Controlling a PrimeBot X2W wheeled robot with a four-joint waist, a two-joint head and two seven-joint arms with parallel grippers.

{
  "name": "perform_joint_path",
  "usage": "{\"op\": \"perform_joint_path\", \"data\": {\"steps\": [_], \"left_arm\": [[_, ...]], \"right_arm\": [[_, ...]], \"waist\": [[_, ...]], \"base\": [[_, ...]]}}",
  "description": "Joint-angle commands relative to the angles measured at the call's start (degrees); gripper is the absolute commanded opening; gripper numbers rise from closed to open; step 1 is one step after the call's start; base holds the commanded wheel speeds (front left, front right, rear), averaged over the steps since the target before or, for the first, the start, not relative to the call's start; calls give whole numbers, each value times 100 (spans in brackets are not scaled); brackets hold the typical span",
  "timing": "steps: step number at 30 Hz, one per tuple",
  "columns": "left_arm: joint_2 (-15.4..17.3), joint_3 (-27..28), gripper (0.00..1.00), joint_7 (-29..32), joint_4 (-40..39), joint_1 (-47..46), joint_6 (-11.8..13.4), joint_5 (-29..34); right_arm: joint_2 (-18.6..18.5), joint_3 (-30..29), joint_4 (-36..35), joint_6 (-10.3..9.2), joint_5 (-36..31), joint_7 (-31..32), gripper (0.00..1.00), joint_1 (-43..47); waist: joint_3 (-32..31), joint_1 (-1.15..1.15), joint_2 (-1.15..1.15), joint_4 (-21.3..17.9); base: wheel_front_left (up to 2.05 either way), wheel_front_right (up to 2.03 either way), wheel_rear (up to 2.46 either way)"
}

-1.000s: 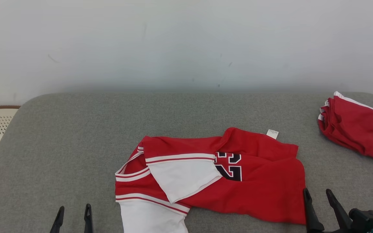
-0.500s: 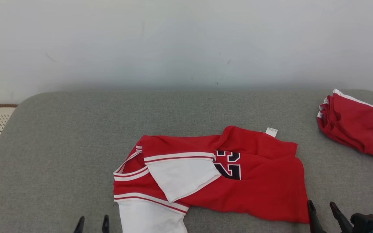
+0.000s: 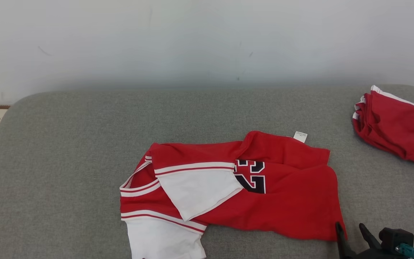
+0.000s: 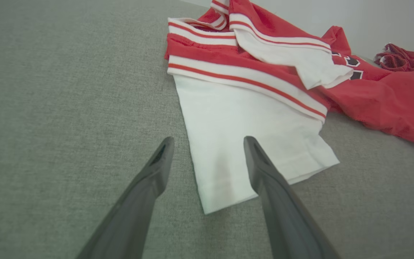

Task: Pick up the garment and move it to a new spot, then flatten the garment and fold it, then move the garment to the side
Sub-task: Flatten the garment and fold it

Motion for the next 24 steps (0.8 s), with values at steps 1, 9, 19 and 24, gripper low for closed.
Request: {"op": "perform_joint_path", "data": {"steps": [1,9,19,24], "left_arm": [[8,-75,100,-20,143,-79,-10,-63],[8,-430,100,-19,708,-206,79,-132],[-5,-731,0,7,1348,-442,22,-592],[0,-773,0,1,1367,-563,15,-639]], "right_arm": [[-12,65,159,-2,47,-71,100,-134],[2,302,878,-2,189,-228,100,-522],[177,701,1626,1,393,-160,0,-804],[194,938,1808,2,627,-280,0,-961]], "waist": [[95,0,0,-18],[219,0,0,-62],[195,0,0,-60],[172,0,0,-44]], "base": [[0,0,0],[0,0,0],[0,0,0],[0,0,0]]}}
